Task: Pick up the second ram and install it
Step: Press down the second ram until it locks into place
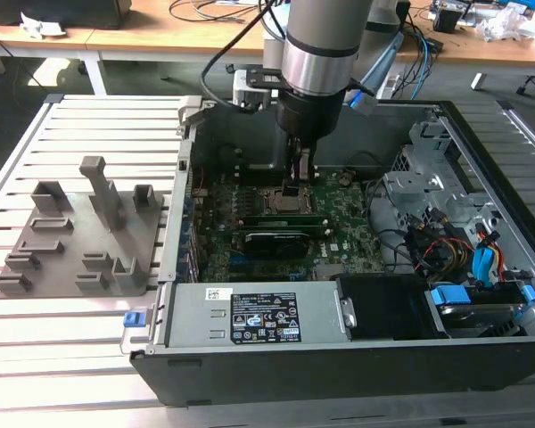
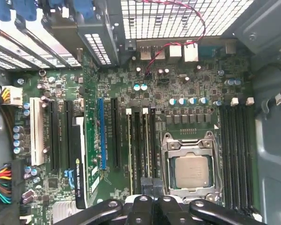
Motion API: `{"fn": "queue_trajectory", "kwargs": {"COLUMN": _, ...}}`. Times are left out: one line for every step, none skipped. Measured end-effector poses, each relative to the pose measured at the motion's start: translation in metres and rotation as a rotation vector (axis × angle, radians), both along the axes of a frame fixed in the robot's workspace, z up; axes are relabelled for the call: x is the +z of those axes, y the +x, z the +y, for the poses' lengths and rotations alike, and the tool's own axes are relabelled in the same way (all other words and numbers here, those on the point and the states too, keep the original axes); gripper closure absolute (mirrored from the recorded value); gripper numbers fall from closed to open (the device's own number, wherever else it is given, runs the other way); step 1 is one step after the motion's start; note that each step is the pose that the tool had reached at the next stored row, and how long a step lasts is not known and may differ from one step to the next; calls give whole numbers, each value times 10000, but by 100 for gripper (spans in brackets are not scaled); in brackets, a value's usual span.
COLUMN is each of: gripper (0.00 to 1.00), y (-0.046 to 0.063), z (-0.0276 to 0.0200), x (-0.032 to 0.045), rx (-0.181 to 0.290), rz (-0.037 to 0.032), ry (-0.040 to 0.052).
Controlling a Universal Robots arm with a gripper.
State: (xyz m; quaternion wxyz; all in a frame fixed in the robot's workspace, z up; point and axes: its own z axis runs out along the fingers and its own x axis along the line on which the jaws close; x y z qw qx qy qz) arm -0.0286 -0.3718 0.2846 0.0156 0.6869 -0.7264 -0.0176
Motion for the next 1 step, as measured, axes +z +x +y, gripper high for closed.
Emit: {"fn": "queue_trajectory", "kwargs": {"gripper": 89, "y": 0, "z": 0, "x": 0, "rx": 0, "rz": 0, "ry": 0}}
